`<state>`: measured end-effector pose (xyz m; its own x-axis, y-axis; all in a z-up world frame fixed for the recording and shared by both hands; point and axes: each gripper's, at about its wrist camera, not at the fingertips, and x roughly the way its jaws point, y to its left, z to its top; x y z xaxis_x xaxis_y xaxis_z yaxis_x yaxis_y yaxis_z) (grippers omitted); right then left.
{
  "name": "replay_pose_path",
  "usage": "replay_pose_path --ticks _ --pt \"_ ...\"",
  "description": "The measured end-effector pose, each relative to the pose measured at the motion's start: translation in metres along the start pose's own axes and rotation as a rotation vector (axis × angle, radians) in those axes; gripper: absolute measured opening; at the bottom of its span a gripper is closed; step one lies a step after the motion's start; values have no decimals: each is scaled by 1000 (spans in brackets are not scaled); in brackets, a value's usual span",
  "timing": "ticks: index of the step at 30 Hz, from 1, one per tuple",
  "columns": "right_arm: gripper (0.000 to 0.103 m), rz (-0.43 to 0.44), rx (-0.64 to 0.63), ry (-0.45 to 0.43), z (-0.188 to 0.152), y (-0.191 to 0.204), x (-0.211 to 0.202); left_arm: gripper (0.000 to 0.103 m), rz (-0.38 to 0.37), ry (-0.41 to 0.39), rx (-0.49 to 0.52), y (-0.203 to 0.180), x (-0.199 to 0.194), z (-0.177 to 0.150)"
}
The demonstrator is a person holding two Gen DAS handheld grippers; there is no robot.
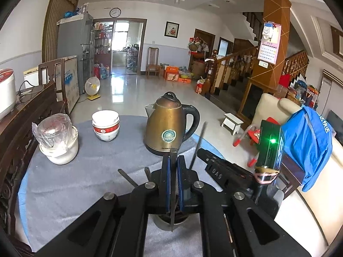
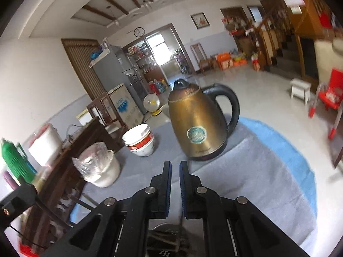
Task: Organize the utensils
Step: 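Open the right tool to drop its chopstick into the cup while the left tool releases its own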
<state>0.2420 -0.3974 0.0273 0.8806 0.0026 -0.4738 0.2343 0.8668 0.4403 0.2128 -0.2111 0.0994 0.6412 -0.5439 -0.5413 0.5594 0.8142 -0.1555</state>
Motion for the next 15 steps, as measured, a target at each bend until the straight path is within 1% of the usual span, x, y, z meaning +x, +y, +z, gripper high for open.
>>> replay_pose_path --ticks 2,3,4,5,7,11,15 --pt "20 40 72 6 1 -12 -2 7 -15 6 -5 1 -6 3" --pt "34 67 107 3 2 -18 -5 7 -24 4 -8 1 -10 4" --pt "57 80 124 -3 2 -20 -7 7 -29 -2 -8 1 -14 7" --pt "66 102 146 -28 2 -25 -14 7 -31 -10 -7 1 -19 10" --pt "67 123 150 -115 0 -29 -34 7 -35 -37 -1 -1 -30 16" --pt "67 133 153 -158 0 -37 -54 7 -26 -97 13 -5 -45 28" --pt "67 119 184 -188 -1 -52 -71 7 2 -137 24 -8 -46 40"
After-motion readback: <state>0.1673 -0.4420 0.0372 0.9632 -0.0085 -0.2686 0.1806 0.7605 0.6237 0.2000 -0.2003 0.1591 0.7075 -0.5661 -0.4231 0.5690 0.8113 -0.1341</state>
